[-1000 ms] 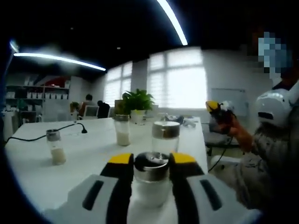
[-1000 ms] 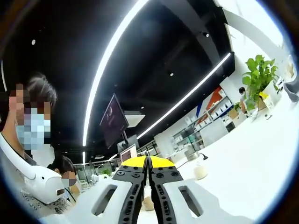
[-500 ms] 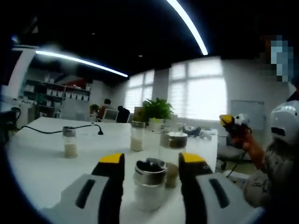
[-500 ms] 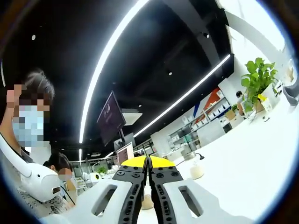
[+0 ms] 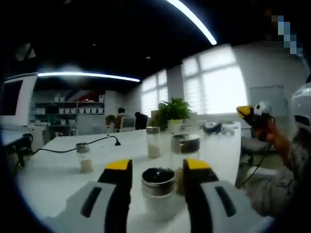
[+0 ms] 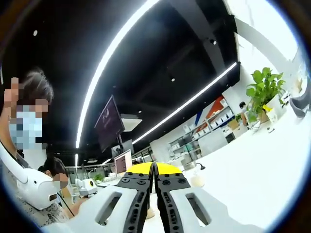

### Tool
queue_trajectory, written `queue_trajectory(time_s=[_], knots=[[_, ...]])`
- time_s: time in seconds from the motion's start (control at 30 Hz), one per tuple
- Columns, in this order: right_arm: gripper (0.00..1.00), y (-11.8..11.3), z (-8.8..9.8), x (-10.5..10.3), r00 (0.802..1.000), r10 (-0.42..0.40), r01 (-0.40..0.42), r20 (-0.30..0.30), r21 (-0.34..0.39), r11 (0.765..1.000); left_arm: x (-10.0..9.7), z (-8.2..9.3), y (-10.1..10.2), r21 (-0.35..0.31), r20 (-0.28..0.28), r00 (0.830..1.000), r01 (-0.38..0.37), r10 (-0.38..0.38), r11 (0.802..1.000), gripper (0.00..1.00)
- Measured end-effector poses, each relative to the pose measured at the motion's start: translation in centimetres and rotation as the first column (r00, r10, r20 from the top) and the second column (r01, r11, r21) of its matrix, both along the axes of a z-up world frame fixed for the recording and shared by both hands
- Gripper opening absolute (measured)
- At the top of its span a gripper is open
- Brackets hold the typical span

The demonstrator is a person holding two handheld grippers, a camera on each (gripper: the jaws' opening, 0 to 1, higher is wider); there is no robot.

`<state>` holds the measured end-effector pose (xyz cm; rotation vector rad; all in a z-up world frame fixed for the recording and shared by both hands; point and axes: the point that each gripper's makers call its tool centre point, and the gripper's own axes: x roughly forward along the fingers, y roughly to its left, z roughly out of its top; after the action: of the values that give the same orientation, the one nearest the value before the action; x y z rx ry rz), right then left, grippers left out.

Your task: Rotate the seasoning bottle until the label or dispensing opening points toward the visible target arrow and the bottle remains upright within the marked orientation range

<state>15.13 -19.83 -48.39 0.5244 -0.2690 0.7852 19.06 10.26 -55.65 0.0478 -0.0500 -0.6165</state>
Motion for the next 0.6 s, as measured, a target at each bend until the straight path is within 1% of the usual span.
queue_trajectory(time_s=[0.07,0.13,0.23,0.3,0.4,0.47,0.6], knots=[[0.0,-0.03,-0.08,0.07,1.0,-0.004,0.004,-0.002,-0.001,1.0,0.05,-0.42,-0.19,0.036,0.001,1.0,-0.004,0.004,0.999,0.42],[0.0,-0.05,-0.1,0.1,1.0,-0.006,0.006,-0.001,-0.004,1.0,0.13,-0.53,-0.23,0.047,0.005,1.0,-0.011,0.011,0.999,0.42],[0.0,-0.07,-0.05,0.09,1.0,-0.009,0.009,0.001,-0.006,1.0,0.33,-0.54,-0.09,0.037,0.002,1.0,-0.028,0.028,0.999,0.42],[0.0,-0.06,-0.04,0.11,1.0,-0.011,0.011,0.002,-0.008,1.0,0.4,-0.74,-0.17,0.044,0.0,0.999,-0.032,0.032,0.999,0.42],[0.0,-0.17,-0.14,0.21,1.0,-0.016,0.016,-0.001,-0.009,1.0,0.4,-0.85,-0.23,0.056,0.003,0.999,-0.037,0.037,0.998,0.38],[0.0,-0.17,-0.22,0.25,1.0,-0.017,0.017,-0.003,-0.009,1.0,0.42,-0.66,-0.2,0.046,0.01,0.999,-0.043,0.042,0.998,0.36],[0.0,-0.09,-0.27,0.25,1.0,-0.015,0.015,-0.002,-0.015,1.0,0.44,-0.62,-0.15,0.032,0.004,0.999,-0.043,0.043,0.999,0.36]])
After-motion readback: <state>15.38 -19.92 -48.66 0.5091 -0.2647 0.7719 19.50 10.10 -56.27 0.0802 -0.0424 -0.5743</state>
